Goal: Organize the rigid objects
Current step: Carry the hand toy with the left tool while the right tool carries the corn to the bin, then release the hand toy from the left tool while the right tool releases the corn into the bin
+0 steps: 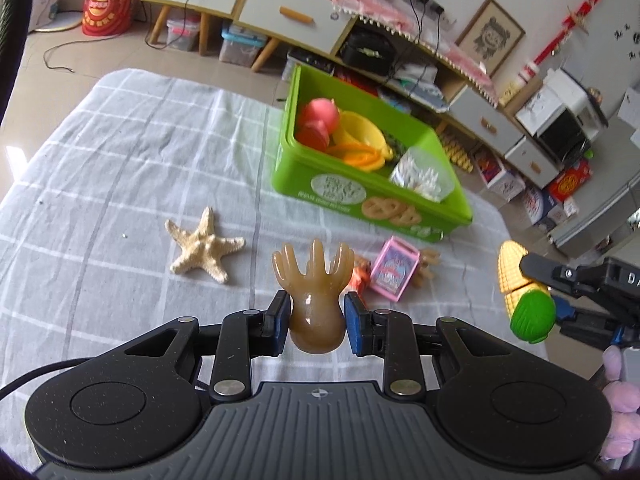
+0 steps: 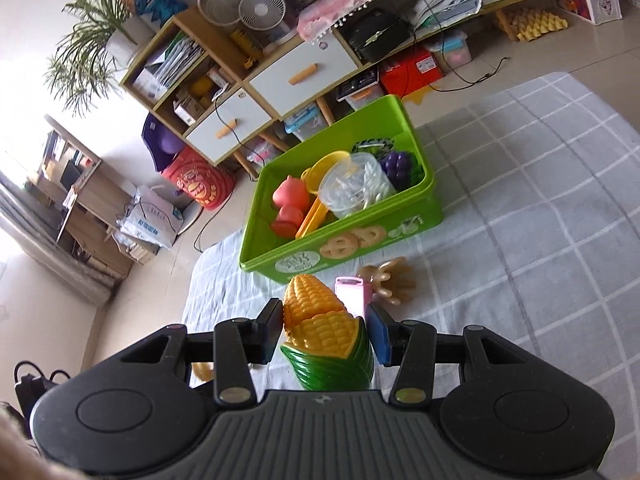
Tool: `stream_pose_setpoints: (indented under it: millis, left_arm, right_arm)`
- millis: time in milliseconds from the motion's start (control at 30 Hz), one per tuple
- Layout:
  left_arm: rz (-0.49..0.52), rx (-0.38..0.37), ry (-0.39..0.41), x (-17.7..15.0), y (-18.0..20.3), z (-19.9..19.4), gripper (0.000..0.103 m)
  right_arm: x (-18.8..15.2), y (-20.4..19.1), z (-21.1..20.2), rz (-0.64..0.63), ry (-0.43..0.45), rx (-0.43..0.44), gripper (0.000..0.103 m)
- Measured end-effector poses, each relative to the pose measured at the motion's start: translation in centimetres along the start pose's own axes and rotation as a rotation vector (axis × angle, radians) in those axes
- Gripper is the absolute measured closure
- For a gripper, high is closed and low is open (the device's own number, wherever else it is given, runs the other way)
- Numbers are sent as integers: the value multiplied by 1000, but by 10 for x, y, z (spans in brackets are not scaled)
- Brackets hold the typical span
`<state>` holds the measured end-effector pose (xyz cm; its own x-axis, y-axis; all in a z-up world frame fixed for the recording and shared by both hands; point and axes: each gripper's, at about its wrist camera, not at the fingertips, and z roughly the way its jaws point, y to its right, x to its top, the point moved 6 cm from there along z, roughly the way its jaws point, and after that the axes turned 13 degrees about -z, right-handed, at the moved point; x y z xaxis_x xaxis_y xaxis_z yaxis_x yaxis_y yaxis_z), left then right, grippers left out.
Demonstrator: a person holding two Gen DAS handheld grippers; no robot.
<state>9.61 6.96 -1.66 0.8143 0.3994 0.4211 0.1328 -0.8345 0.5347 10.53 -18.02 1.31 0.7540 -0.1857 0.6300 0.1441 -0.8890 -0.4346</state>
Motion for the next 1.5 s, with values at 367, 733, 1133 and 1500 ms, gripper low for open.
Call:
stream_pose_setpoints:
  millis: [367,733,1133,1500]
  left_arm:
    - [-22,-20,90,35,18,5,70]
    - [66,-1,113,79,55,54,70]
    - [159,-2,151,96,66,96,69]
    - [191,45,145,96,54,114,69]
  right_arm:
    - [28,9,-8,40,105,26,82]
    - [76,8,32,35,94,10,82]
    - [101,5,117,112,77,94,81]
    - [107,1,156,81,50,60,81]
